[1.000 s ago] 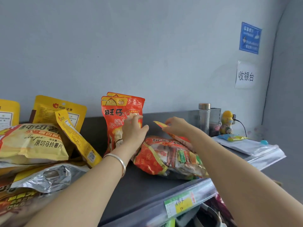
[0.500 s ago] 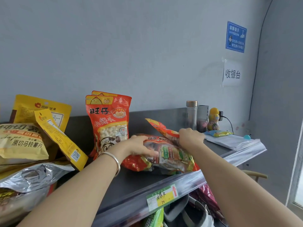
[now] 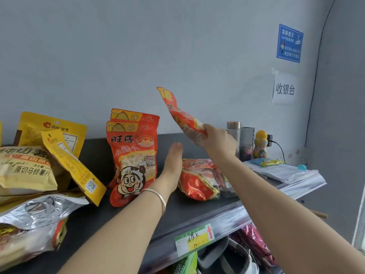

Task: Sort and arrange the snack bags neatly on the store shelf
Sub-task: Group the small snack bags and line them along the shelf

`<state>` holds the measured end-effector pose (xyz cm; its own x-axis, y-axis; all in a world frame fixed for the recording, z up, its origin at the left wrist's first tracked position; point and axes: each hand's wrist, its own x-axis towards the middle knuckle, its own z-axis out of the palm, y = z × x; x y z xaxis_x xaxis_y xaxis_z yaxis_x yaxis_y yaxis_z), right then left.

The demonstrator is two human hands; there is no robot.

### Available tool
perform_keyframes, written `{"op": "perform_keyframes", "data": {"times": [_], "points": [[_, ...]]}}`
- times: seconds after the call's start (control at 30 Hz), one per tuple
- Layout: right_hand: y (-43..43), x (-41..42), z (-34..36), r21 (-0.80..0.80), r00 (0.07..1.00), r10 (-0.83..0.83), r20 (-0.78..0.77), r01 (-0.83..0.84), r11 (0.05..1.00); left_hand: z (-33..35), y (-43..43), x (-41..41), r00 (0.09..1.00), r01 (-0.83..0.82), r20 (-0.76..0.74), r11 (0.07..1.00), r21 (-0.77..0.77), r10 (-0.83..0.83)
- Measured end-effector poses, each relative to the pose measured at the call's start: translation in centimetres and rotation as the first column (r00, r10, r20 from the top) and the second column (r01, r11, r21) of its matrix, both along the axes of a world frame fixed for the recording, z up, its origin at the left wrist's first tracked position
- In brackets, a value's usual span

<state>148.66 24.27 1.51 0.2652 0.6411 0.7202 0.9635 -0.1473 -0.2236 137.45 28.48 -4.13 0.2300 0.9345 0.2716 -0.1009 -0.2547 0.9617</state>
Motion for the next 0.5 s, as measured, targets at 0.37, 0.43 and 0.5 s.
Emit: {"op": "perform_keyframes", "data": {"times": [0.37,0.43,0.5], "points": [[-0.6,-10.1,-0.7,-0.058,0.769,0.55,-0.325,-0.597,0.8,3.8,-0.3,-8.9,0.901,-0.269,0.363,0.962,0.043,0.236],[0.0,-10.2,-0.9,0.03,0.673,0.604,-0.426,-0.657,0.753,3.1,-0.4,-10.5,0.905,-0.308,0.319,0.951,0.032,0.282],[0.9,-10.3,-1.5,-0.001,0.702,0.556,-0.445,-0.621,0.784,2.5,-0.9,-11.8,0.924,-0.303,0.261,0.951,0.057,0.278]]}}
